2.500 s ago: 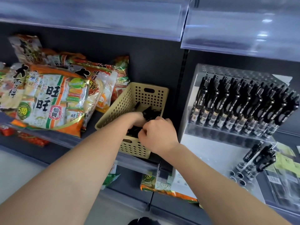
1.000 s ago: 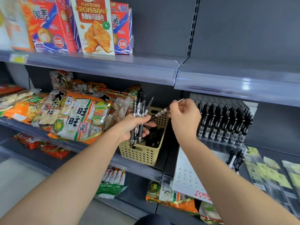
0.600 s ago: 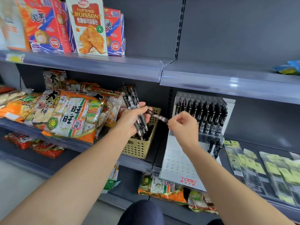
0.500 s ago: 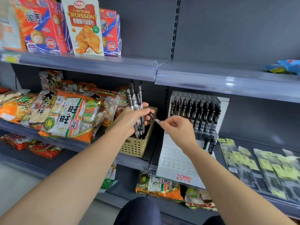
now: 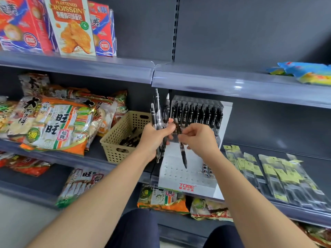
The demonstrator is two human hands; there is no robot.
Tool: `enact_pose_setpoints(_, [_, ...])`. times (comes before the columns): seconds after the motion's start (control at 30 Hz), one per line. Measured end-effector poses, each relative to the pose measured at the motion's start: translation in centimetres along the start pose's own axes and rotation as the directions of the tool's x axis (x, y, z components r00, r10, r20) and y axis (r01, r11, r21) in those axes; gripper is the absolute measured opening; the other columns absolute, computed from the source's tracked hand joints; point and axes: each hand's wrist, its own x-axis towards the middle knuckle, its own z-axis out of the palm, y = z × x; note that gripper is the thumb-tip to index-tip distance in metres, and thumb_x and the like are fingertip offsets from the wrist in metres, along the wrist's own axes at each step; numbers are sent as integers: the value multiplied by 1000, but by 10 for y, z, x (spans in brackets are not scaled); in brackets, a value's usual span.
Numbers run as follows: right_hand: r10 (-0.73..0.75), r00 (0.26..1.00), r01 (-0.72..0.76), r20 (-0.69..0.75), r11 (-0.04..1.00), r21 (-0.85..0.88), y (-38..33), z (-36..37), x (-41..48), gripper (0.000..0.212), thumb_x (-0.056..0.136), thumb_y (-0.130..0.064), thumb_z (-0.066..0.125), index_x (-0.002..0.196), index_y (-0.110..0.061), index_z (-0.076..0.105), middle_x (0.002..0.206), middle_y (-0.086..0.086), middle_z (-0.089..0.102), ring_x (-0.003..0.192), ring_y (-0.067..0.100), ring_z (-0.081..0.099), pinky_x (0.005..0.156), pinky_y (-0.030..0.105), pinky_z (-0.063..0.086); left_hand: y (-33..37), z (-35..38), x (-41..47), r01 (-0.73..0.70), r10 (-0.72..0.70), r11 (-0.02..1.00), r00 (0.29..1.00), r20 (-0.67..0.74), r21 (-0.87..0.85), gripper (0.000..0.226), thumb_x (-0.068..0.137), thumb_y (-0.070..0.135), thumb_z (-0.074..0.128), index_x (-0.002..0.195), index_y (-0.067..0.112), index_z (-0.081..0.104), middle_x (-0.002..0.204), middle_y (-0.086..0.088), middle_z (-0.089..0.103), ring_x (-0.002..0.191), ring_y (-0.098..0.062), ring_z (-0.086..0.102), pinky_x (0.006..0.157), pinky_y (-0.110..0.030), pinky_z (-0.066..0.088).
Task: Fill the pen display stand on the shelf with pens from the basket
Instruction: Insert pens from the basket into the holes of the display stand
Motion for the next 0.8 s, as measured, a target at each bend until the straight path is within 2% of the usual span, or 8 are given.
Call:
enact_pose_setpoints(0.03, [11, 999, -11, -36, 1000, -3, 4, -3, 0, 13, 78, -19, 75, 74, -22, 63, 75, 4, 69, 73, 22, 68, 71, 43, 58, -2, 3, -3, 6, -6, 1000, 1000, -14, 7, 37, 85, 14, 71, 113, 1, 50, 55, 1, 62, 50, -6, 56, 51, -13, 44])
enact_pose_setpoints(0.1, [17, 994, -19, -111, 1000, -16, 13, -7, -3, 13, 80, -21, 73, 74, -24, 61, 74, 0, 68, 72, 20, 67, 71, 39, 58, -12, 6, -3, 28, -27, 1000, 999, -22, 8, 33, 84, 17, 72, 110, 3, 56, 60, -6, 59, 52, -13, 54, 47, -17, 46])
enact_pose_setpoints(0.23, [-45, 965, 32, -257, 998, -56, 24, -10, -12, 7, 84, -19, 69, 82, -17, 63, 72, -6, 63, 70, 14, 62, 65, 23, 50, -35, 14, -3, 48, -46, 998, 998, -34, 38, 27, 85, 35, 71, 89, 10, 63, 64, -8, 59, 54, -18, 55, 56, -29, 49])
enact_pose_setpoints(0.3, [-69, 948, 43, -312, 995, -89, 30, -10, -13, 8, 86, -19, 68, 84, -14, 64, 71, -8, 60, 69, 13, 59, 64, 23, 47, -41, 20, -3, 57, -57, 998, 998, -38, 20, 25, 87, 34, 68, 85, 10, 62, 65, -7, 59, 55, -18, 55, 55, -30, 49])
enact_pose_setpoints(0.47, [-73, 920, 19, -384, 990, -142, 44, -12, -14, 9, 87, -22, 67, 83, -15, 63, 69, -9, 58, 67, 13, 57, 69, 31, 50, -51, 30, -3, 32, -31, 999, 999, -23, 11, 22, 89, 29, 67, 87, 7, 62, 69, -5, 59, 57, -14, 55, 53, -29, 50])
enact_pose_setpoints(0.6, [-67, 915, -6, -399, 984, -180, 50, -14, -15, 11, 88, -24, 67, 85, -13, 67, 70, -7, 59, 66, 14, 57, 67, 29, 49, -54, 37, -4, 30, -30, 1000, 1000, -5, 6, 23, 88, 28, 67, 90, 5, 62, 69, -5, 60, 58, -15, 56, 54, -28, 50])
enact_pose_setpoints(0.8, [-21, 921, -91, -390, 959, -268, 57, -10, -17, 12, 89, -27, 65, 85, -16, 67, 71, -7, 61, 67, 16, 59, 62, 29, 49, -65, 45, -1, 24, -24, 1000, 999, 27, 13, 28, 86, 31, 70, 95, 5, 65, 64, -1, 60, 58, -17, 57, 62, -36, 50])
